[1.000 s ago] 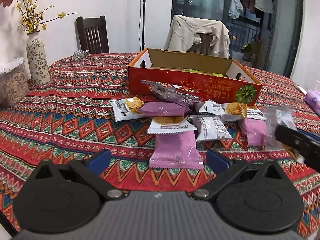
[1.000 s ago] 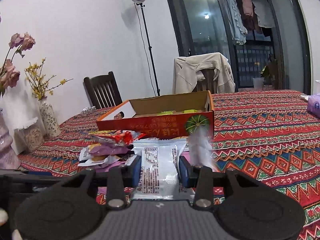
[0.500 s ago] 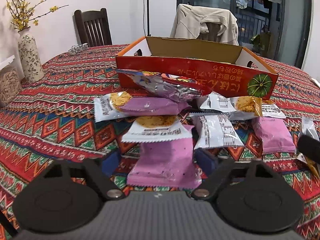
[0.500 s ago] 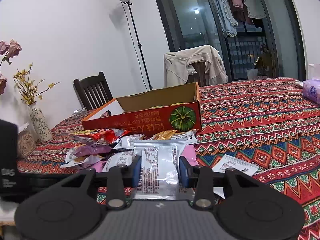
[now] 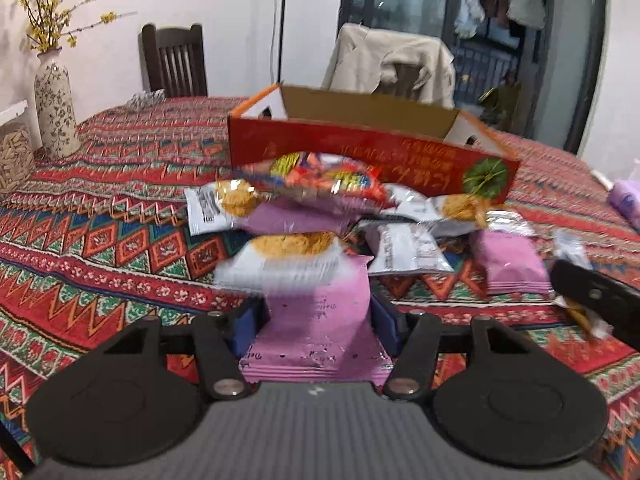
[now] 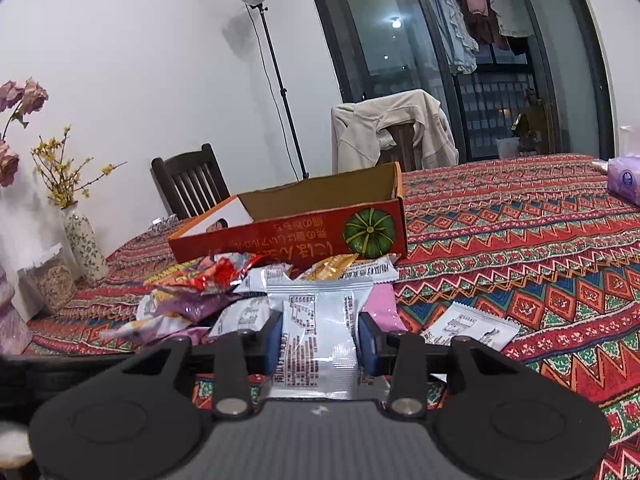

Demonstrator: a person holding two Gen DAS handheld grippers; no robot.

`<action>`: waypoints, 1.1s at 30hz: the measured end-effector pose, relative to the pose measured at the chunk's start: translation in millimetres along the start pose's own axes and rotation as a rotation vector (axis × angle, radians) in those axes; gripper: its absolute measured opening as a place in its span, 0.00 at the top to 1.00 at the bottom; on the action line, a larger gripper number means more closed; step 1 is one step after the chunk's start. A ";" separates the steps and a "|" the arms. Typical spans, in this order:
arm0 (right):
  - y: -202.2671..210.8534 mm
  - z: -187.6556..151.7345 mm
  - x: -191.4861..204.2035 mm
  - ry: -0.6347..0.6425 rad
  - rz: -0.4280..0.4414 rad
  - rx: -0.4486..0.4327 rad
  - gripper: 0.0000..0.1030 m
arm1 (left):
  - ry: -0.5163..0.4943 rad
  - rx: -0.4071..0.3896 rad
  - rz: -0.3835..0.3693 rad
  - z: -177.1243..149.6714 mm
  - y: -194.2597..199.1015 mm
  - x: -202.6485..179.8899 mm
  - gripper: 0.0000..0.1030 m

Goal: Organize snacks
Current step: 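Grasp the white printed packet with the right gripper while the left gripper grasps a pink packet, then carry both packets over the box and open both grippers to drop them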

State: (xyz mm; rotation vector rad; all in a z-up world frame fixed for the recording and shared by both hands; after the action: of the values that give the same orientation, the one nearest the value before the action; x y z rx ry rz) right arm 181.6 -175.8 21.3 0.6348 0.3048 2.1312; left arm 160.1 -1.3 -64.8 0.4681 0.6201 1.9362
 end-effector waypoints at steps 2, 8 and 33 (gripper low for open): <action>1.5 0.2 5.1 0.009 0.007 -0.001 0.63 | 0.003 -0.024 -0.002 3.4 10.7 3.3 0.42; 8.6 4.7 12.6 0.026 -0.002 -0.014 0.63 | 0.017 -0.073 -0.043 12.1 35.9 4.9 0.42; 16.5 21.7 37.1 0.083 -0.028 -0.047 0.63 | 0.063 -0.147 -0.083 25.7 64.9 26.4 0.42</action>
State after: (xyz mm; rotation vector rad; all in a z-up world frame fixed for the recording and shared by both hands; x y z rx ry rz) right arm 163.9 -156.0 58.9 0.5132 0.3058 2.1343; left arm 117.8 4.8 -3.7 0.2855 0.5248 1.9074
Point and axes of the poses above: each gripper's, at about its wrist camera, not at the fingertips, and y roughly against the way its jaws point, x to its left, z to its top, the point moved 9 cm from there along -y, roughly the way its jaws point, and after that the axes turned 12 degrees about z, right-handed, at the moved point
